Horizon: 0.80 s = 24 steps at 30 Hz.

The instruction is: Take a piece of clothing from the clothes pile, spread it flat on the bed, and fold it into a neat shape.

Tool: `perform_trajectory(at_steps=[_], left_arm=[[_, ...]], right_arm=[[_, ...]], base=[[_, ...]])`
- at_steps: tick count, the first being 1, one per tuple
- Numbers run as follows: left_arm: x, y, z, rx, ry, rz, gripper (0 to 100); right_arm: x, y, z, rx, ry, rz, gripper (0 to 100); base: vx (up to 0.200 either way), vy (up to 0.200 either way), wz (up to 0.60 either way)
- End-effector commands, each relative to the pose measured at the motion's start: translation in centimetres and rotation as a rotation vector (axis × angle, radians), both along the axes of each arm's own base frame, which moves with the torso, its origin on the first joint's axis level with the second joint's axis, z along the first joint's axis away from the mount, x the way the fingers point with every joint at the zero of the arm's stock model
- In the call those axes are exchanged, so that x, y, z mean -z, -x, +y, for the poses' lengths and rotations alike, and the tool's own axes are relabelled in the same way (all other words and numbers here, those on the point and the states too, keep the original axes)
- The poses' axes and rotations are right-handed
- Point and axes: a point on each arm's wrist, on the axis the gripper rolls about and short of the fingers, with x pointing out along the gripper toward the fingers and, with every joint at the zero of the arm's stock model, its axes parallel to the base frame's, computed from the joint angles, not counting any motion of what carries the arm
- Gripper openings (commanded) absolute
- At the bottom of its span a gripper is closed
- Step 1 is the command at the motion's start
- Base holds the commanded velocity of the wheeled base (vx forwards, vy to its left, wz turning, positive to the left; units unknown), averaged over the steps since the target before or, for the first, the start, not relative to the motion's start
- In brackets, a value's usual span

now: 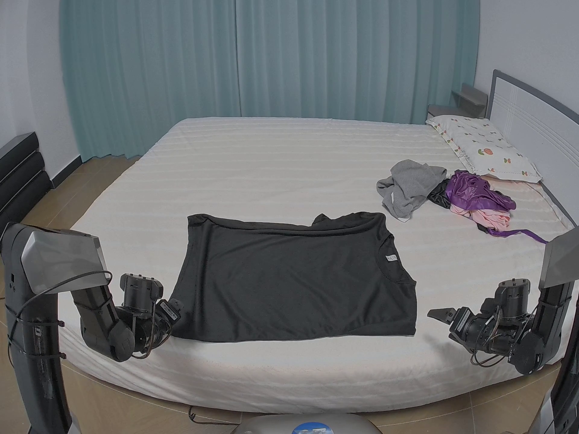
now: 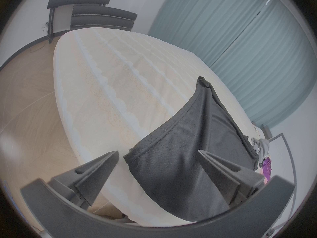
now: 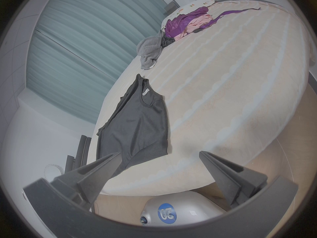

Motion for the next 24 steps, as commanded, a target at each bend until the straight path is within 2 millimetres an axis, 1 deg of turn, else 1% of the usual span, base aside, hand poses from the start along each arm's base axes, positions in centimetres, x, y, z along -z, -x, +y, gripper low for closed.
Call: perform_trajectory(at_steps=[1, 2, 3, 10, 12, 15, 16, 20, 24], left_arm=[[1.4, -0.3, 0.1, -0.006, -0.059, 0.025, 100], [1.6, -0.5, 0.1, -0.014, -0.066, 0.019, 100], [1.7, -0.6, 0.1, -0.021, -0.072, 0.014, 0], [1.7, -0.3, 0.0, -0.033, -0.083, -0.011, 0], [1.6, 0.0, 0.2, -0.036, -0.083, -0.004, 0], [0.7, 0.9, 0.4, -0.041, -0.074, -0.010, 0], [0.7, 0.9, 0.4, -0.041, -0.074, -0.010, 0], [0.0, 1.5, 0.8, -0.050, -0.072, -0.014, 0], [-0.3, 2.0, 0.8, -0.044, -0.065, -0.011, 0]], right_arm=[[0.1, -0.1, 0.0, -0.001, 0.000, 0.000, 100], [0.1, -0.1, 0.0, -0.001, 0.000, 0.001, 100], [0.1, -0.1, 0.0, -0.001, 0.000, 0.001, 100], [0.4, -0.4, 0.1, -0.001, 0.001, 0.003, 100], [0.6, -0.8, 0.1, -0.003, 0.003, 0.000, 100], [1.2, -1.4, 0.2, -0.005, 0.004, 0.002, 100], [1.2, -1.4, 0.2, -0.005, 0.004, 0.002, 100], [1.7, -3.2, 0.7, -0.016, 0.002, -0.023, 100], [2.8, -4.2, 0.8, -0.018, 0.008, -0.019, 100]], base=[[0.000, 0.000, 0.00], [0.000, 0.000, 0.00], [0.000, 0.000, 0.00], [0.000, 0.000, 0.00], [0.000, 0.000, 0.00], [0.000, 0.000, 0.00], [0.000, 0.000, 0.00], [0.000, 0.000, 0.00], [0.000, 0.000, 0.00]])
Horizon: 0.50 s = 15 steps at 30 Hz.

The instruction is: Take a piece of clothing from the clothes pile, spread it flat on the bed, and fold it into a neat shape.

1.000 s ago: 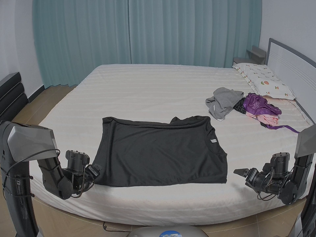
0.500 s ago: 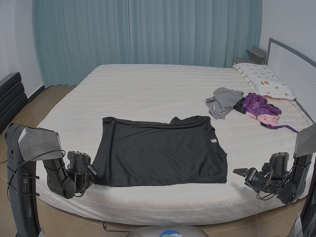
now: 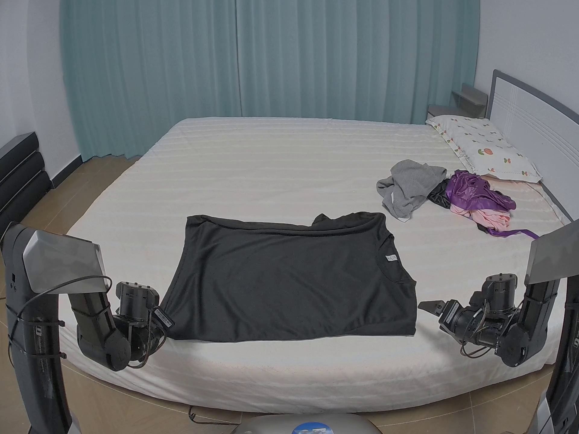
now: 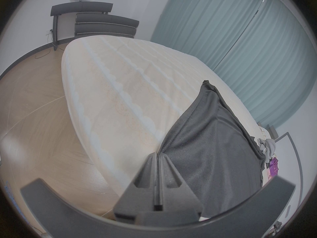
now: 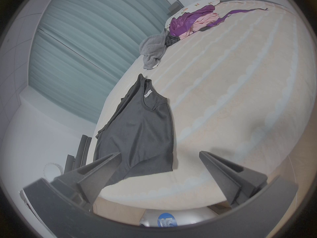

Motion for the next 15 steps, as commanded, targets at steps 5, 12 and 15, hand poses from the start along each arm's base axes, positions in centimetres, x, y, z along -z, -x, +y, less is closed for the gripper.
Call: perform_trajectory(at_steps=[5, 12, 15], left_arm=[[-1.0, 0.5, 0.2, 0.003, 0.010, -0.014, 0], [-1.3, 0.7, 0.2, 0.012, 0.019, -0.016, 0], [-1.3, 0.7, 0.2, 0.012, 0.019, -0.017, 0]], right_arm=[[2.2, -2.9, 0.9, -0.030, 0.011, 0.001, 100], [2.1, -5.5, 1.7, -0.059, 0.032, 0.029, 100], [2.1, -5.9, 2.3, -0.082, 0.039, 0.032, 100]], base=[[0.000, 0.000, 0.00], [0.000, 0.000, 0.00], [0.000, 0.000, 0.00]])
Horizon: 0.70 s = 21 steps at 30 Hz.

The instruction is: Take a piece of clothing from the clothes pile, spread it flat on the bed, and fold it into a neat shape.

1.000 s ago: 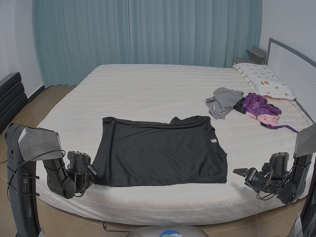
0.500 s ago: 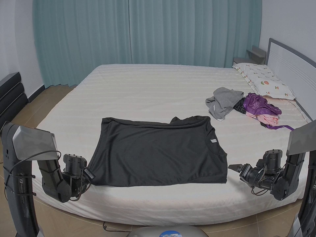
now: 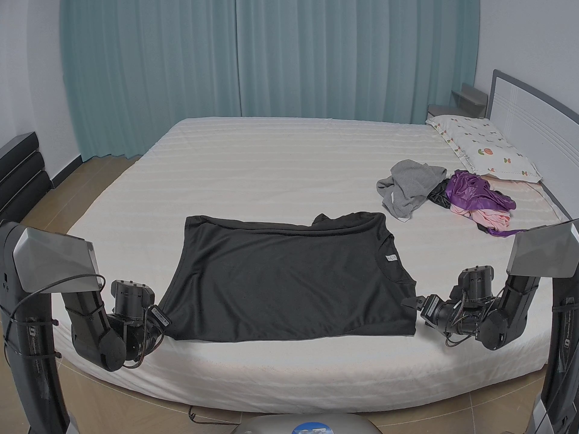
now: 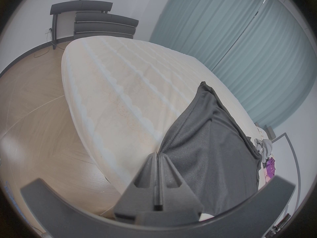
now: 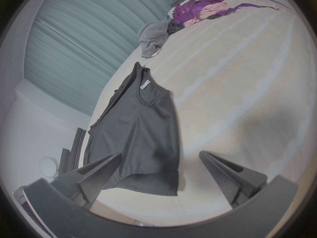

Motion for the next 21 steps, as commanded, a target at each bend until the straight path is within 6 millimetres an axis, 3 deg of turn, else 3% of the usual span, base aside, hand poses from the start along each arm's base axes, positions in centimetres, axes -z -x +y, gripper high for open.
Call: perform_trajectory(at_steps=[1, 6, 11, 17, 21], left_arm=[[-0.4, 0.1, 0.0, 0.002, 0.004, -0.010, 0], [-0.4, 0.1, 0.0, 0.003, 0.003, -0.008, 0], [-0.6, 0.4, 0.1, 0.002, 0.001, -0.005, 0], [-1.5, 1.0, 0.3, 0.001, -0.003, -0.022, 0], [-2.4, 1.6, 0.4, 0.009, -0.011, -0.033, 0]], right_arm=[[-0.1, -1.5, 1.2, -0.047, 0.011, -0.031, 0], [0.1, -1.9, 2.0, -0.091, 0.047, -0.018, 0], [-1.2, -1.8, 1.2, -0.064, 0.040, -0.043, 0], [-3.1, 0.5, -0.9, -0.032, 0.016, -0.031, 0], [-3.6, 2.3, -1.1, -0.048, 0.009, -0.015, 0]], base=[[0.000, 0.000, 0.00], [0.000, 0.000, 0.00], [0.000, 0.000, 0.00], [0.000, 0.000, 0.00], [0.000, 0.000, 0.00]])
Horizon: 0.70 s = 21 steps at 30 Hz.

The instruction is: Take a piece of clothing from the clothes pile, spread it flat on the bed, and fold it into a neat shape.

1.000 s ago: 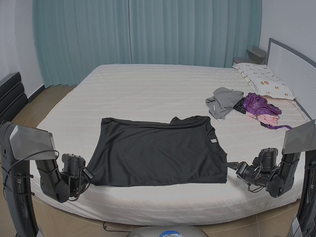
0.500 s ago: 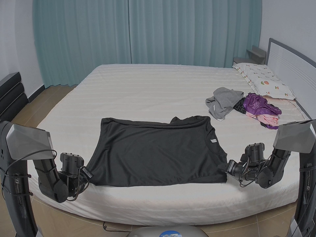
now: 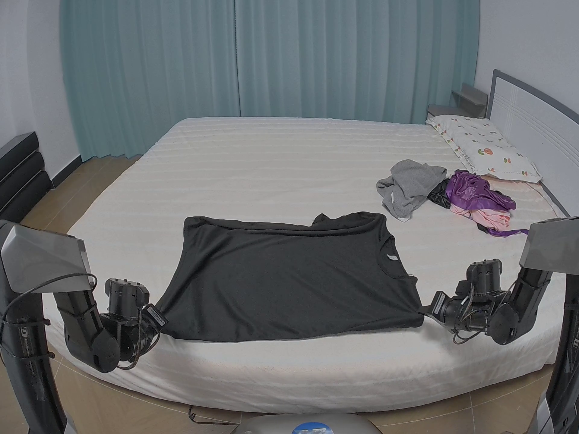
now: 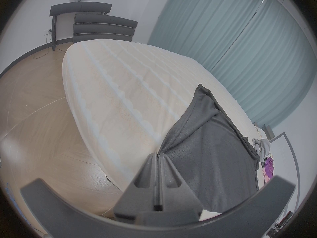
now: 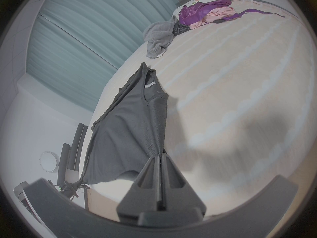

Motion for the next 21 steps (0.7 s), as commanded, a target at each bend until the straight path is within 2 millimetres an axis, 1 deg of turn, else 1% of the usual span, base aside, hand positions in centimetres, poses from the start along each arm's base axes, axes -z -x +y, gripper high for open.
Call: perform_trajectory(at_steps=[1, 4, 5, 9, 11, 15, 17, 18, 19, 21], left_arm=[[-1.3, 0.8, 0.1, 0.007, -0.006, -0.021, 0], [-1.7, 1.7, 0.2, 0.040, -0.043, -0.007, 0], [-1.8, 1.7, 0.2, 0.041, -0.044, -0.009, 0], [-2.4, 2.6, 0.3, 0.064, -0.068, -0.004, 0], [-2.4, 3.0, 0.3, 0.087, -0.092, 0.010, 0], [-2.5, 3.0, 0.4, 0.099, -0.110, 0.010, 0], [-2.8, 2.3, 0.4, 0.090, -0.100, -0.020, 0], [-2.8, 2.3, 0.4, 0.090, -0.100, -0.020, 0], [-3.1, 1.2, 0.3, 0.074, -0.075, -0.062, 0], [-3.5, 0.1, 0.1, 0.040, -0.033, -0.108, 0]], right_arm=[[-1.7, 1.8, -0.6, 0.001, -0.010, -0.018, 0], [-2.1, 3.3, -0.6, -0.007, -0.009, -0.028, 0], [-2.1, 3.4, -0.6, -0.007, -0.009, -0.029, 0], [-2.0, 4.7, -0.8, -0.017, 0.006, -0.023, 0], [-2.0, 4.9, -0.9, -0.013, 0.007, -0.037, 0], [-2.5, 4.6, -1.3, -0.002, 0.008, -0.073, 0], [-2.9, 4.0, -1.3, 0.000, 0.005, -0.101, 0], [-2.9, 4.0, -1.3, 0.000, 0.005, -0.101, 0], [-3.1, 3.0, -1.1, -0.002, 0.002, -0.131, 0], [-3.3, 1.7, -0.9, 0.000, 0.001, -0.160, 0]], base=[[0.000, 0.000, 0.00], [0.000, 0.000, 0.00], [0.000, 0.000, 0.00], [0.000, 0.000, 0.00], [0.000, 0.000, 0.00], [0.000, 0.000, 0.00], [0.000, 0.000, 0.00], [0.000, 0.000, 0.00], [0.000, 0.000, 0.00], [0.000, 0.000, 0.00]])
